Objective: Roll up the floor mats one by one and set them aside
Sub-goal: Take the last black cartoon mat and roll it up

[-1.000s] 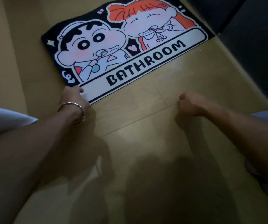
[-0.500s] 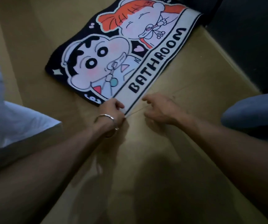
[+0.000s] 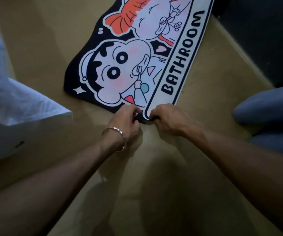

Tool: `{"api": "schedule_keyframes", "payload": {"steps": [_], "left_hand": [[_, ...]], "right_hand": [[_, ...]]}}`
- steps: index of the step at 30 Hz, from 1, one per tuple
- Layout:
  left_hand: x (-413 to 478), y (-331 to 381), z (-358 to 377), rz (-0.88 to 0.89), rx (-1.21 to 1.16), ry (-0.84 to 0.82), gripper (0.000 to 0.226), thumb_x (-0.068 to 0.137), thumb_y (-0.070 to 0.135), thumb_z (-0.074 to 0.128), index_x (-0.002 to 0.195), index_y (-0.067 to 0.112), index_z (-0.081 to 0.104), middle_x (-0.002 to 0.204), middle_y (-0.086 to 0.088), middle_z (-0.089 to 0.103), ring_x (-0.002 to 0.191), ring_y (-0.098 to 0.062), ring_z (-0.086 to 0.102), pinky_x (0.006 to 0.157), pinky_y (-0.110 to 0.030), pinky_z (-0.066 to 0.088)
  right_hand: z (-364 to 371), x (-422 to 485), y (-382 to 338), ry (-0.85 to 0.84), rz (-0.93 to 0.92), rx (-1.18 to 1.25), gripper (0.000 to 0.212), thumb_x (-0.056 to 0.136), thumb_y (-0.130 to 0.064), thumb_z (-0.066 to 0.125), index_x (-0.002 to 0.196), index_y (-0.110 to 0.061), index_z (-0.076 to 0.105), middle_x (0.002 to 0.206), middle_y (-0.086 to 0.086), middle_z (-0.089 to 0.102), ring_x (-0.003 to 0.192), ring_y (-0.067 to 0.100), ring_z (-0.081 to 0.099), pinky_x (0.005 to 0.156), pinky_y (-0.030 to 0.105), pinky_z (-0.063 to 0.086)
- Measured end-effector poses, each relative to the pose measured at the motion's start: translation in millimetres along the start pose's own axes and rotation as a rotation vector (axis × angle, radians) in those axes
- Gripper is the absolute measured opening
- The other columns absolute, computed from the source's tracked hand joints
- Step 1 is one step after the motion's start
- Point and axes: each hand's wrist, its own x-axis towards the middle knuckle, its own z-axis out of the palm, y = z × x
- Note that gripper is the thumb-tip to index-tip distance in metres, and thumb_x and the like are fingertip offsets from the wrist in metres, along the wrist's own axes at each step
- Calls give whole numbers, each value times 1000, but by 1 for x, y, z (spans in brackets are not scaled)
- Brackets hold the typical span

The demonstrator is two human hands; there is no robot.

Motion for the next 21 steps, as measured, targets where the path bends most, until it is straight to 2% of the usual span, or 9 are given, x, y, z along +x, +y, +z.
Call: {"api": "schedule_keyframes", "payload": {"steps": [2,4,5,9,12,16,18,21], "left_hand": [[-2,-16,1,107,269,18,38,84,23,62,121,23,54,118,0,52,108,-17,47,93,-30,43],[-3,-24,1,92,374,5,42,88,28,58,128,25,50,125,-1,49,116,-20,42,98,-32,37],[-4,-26,2,103,407,2,40,90,29,55,130,25,49,126,-1,49,116,-20,42,98,-32,36],[-11,-12,7,268,521,-66,35,95,33,45,128,24,51,124,-2,53,112,-21,46,94,-34,36],[-18,6,17,395,606,-170,32,96,34,45,126,24,50,122,-2,51,107,-21,47,87,-32,40],[-15,39,31,523,630,-253,22,97,29,43,114,21,54,102,-1,58,88,-20,56,73,-33,48],[-15,60,40,573,586,-278,21,97,32,39,108,19,51,98,0,58,82,-20,55,68,-33,45],[-23,84,60,630,550,-355,19,98,29,39,112,18,47,99,-3,57,81,-21,53,66,-32,42]], "right_hand": [[-3,-6,1,-29,38,8,22,89,-16,54,107,-22,64,103,2,62,91,20,58,81,36,52],[-3,-18,3,0,79,14,8,89,-18,54,94,-20,59,96,2,60,85,18,56,76,34,52],[-1,-25,4,35,102,4,3,89,-18,53,89,-20,55,92,2,58,82,18,56,75,34,51],[13,-59,22,161,221,-19,7,91,-18,48,85,-20,49,85,0,52,74,16,50,72,34,50],[16,-81,37,122,322,-8,5,92,-19,47,87,-21,45,90,0,49,79,17,47,72,34,46],[12,-106,53,100,447,-41,9,91,-17,51,97,-21,45,102,2,50,86,17,45,77,33,45],[14,-119,59,94,476,-28,18,91,-18,50,110,-18,48,109,4,49,91,18,44,81,33,44],[22,-134,58,88,447,16,28,96,-26,44,124,-18,46,119,6,48,103,20,46,88,35,42]]}}
